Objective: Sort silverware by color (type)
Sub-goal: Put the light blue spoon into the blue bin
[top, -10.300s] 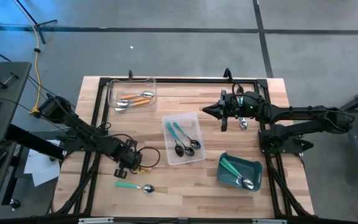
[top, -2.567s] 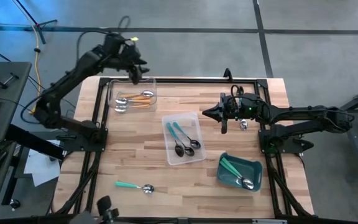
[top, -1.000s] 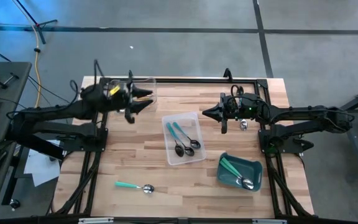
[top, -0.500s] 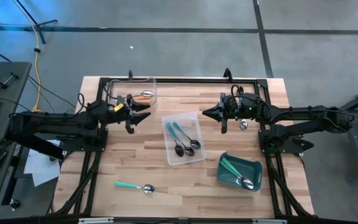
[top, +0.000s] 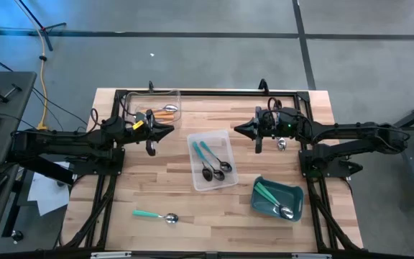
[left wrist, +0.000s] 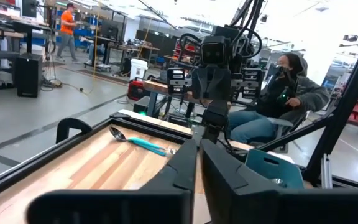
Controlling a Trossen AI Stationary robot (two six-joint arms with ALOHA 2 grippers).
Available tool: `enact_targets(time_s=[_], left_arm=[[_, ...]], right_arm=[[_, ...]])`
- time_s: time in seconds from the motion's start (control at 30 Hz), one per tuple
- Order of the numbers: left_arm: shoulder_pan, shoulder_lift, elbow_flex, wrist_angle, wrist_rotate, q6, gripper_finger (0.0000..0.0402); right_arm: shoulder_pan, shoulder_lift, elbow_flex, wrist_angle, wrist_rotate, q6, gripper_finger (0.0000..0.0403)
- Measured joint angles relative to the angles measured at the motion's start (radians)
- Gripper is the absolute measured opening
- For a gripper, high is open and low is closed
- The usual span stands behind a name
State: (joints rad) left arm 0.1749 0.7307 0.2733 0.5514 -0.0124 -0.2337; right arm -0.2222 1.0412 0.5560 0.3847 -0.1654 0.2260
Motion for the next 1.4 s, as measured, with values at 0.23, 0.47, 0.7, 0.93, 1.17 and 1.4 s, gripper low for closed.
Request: enact_targets(time_s=[0.23,0.47,0.7,0.93,1.17,1.4], left_arm=[[0.0,0.0,0.0,-0.001,0.0,0.0,0.0002],[0.0,0.0,0.0,-0.002,0.0,0.0,0.0],[0.0,0.0,0.0,-0.008,0.0,-0.001,0.0],[0.0,0.0,0.0,-0.008,0.0,-0.002,0.0],[0.0,0.0,0.0,-0.008,0.001,-0.024,0.0],[0.0,0.0,0.0,-0.008,0.001,-0.027,0.0]], right_arm=[[0.0,0.0,0.0,0.0,0.0,0.0,0.0],[0.0,0.0,0.0,0.0,0.0,-0.002,0.0],[0.0,0.0,0.0,0.0,0.0,0.0,0.0],[0.0,0.0,0.0,0.0,0.0,0.0,0.0],[0.0,0.0,0.0,-0.001,0.0,0.002,0.0],[0.0,0.0,0.0,-0.048,0.001,0.037,0.0003]])
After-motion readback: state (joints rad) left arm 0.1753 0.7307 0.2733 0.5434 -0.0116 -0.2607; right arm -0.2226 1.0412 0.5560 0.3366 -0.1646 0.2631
